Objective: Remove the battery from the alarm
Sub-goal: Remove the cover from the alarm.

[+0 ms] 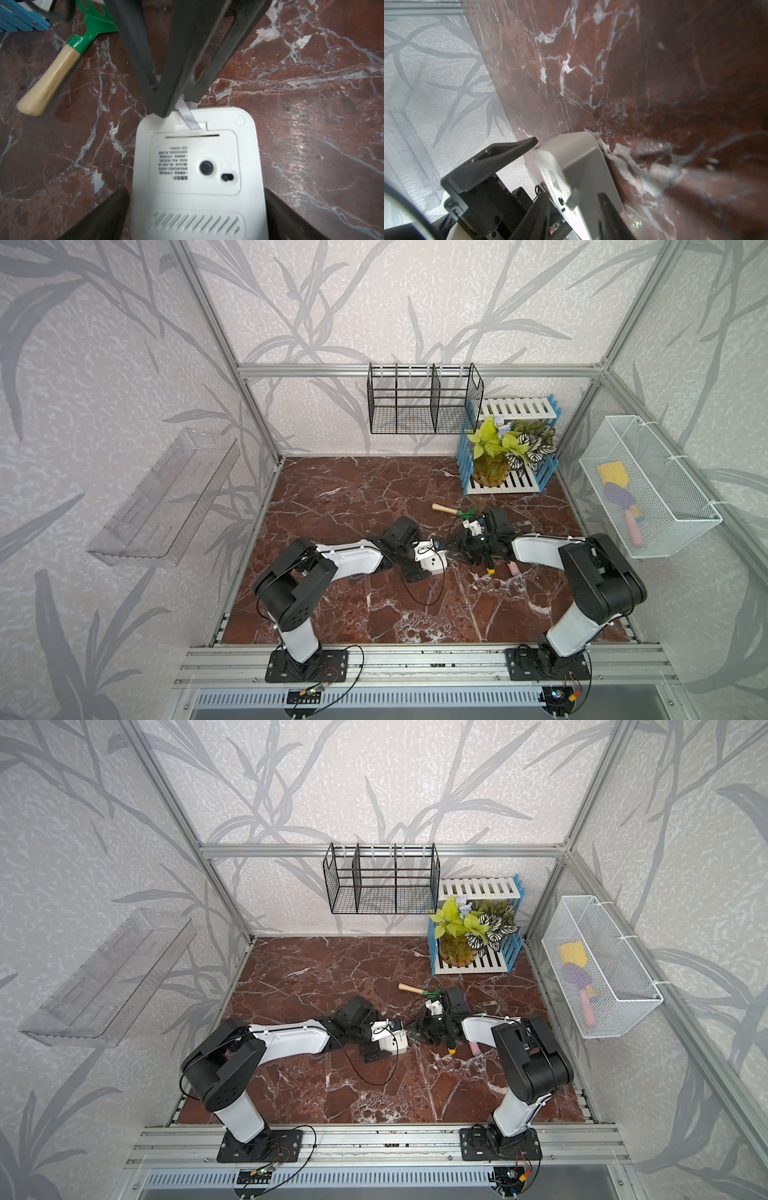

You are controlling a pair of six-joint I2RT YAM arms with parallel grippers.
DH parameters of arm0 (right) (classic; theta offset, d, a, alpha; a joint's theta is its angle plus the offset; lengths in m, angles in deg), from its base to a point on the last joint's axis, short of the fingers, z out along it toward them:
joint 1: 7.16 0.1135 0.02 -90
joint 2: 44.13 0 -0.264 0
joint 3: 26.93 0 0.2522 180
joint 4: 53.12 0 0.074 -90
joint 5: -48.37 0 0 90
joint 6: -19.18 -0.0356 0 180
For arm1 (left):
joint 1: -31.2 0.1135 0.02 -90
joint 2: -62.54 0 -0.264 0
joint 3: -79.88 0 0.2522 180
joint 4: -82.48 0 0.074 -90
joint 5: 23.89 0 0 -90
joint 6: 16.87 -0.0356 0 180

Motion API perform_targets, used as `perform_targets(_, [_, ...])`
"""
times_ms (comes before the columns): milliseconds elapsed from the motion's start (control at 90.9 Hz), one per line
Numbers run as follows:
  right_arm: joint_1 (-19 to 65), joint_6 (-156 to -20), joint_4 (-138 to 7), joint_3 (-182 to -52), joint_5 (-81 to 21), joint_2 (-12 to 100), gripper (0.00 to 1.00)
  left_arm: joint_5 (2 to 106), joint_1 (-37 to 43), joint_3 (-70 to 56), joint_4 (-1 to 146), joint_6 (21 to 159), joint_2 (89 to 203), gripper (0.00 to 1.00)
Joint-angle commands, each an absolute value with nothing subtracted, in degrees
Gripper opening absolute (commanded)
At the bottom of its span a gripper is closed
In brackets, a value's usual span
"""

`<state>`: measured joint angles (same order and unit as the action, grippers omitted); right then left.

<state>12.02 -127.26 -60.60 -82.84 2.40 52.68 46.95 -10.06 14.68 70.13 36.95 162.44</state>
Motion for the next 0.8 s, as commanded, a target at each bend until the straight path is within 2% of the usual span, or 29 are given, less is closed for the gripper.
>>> perform_targets(0, [12.3,-127.8,-59.4,-83.8,2.5,53.2,0.40,48.6,-10.4,12.6,67.3,38.3,163.7,1.00])
perform_targets(253, [12.3,-129.8,-56.9,-83.6,1.5,55.8,0.31,48.6,-10.5,12.5,67.5,41.4,163.7,0.97])
perform_targets(440, [12.2,-132.0,-53.1,-83.6,1.2,57.4,0.29,46.8,-10.4,12.8,68.5,44.1,163.9,0.83])
perform_targets(627, [11.9,-131.9,-51.7,-83.4,1.1,56.9,0.26,44.6,-10.3,14.7,70.0,45.8,164.0,0.74])
perform_targets(792, [11.7,-132.1,-51.0,-82.8,0.9,56.4,0.03,44.2,-10.3,15.8,71.2,46.8,164.0,0.68])
